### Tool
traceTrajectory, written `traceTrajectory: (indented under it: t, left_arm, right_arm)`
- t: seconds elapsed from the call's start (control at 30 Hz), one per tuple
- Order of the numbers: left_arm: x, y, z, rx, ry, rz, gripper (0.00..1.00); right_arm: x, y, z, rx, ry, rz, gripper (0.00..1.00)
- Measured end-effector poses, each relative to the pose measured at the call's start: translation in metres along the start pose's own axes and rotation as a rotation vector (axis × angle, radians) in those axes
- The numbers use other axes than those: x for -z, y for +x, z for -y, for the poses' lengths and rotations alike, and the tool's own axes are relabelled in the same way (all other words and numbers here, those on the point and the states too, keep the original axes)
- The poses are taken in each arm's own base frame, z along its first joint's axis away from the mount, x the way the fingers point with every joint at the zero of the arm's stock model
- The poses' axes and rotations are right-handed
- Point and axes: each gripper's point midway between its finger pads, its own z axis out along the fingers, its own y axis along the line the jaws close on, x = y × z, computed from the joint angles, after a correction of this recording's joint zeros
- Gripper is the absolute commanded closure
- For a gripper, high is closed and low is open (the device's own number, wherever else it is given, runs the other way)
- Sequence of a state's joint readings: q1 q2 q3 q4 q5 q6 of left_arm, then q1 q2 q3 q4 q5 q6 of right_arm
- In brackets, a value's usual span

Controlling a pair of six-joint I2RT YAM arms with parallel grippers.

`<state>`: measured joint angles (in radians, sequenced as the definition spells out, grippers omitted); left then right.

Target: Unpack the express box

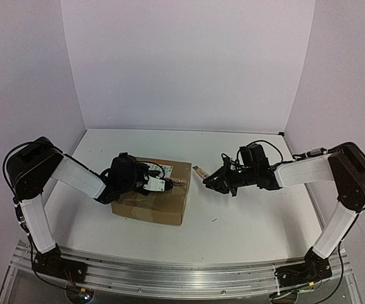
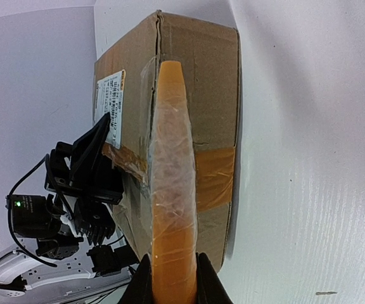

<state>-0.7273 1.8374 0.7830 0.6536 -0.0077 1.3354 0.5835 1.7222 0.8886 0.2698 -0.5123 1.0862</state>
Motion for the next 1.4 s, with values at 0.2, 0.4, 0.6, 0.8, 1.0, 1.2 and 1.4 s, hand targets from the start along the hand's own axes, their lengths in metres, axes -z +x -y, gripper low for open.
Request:
traceTrajectory:
  t: [0.2, 0.4, 0.6, 0.8, 1.0, 1.2, 1.4]
  left_arm:
    - [0.000, -0.001, 0.000, 0.000, 0.001, 0.006, 1.00]
    - [0.000, -0.001, 0.000, 0.000, 0.001, 0.006, 1.00]
    - [0.000, 0.001, 0.000, 0.001, -0.001, 0.002, 1.00]
    - [0.000, 0.001, 0.000, 0.002, 0.000, 0.001, 1.00]
    - [-0.001, 0.001, 0.001, 0.002, 0.001, 0.001, 1.00]
    - [-0.002, 0.003, 0.001, 0.003, -0.003, 0.000, 1.00]
    - [-0.005, 0.004, 0.000, 0.008, -0.008, -0.005, 1.00]
  right_arm:
    - [0.000, 0.002, -0.004, -0.005, -0.017, -0.016, 1.00]
    - [-0.003, 0.003, -0.004, -0.016, -0.029, -0.029, 1.00]
    - [-0.006, 0.003, -0.006, -0.024, -0.043, -0.034, 1.00]
    - [-0.005, 0.004, -0.008, -0.039, -0.051, -0.039, 1.00]
    - [-0.005, 0.005, -0.010, -0.057, -0.060, -0.042, 1.00]
    - [-0.001, 0.012, -0.011, -0.079, -0.068, -0.049, 1.00]
    - [-0.002, 0.016, -0.011, -0.077, -0.070, -0.048, 1.00]
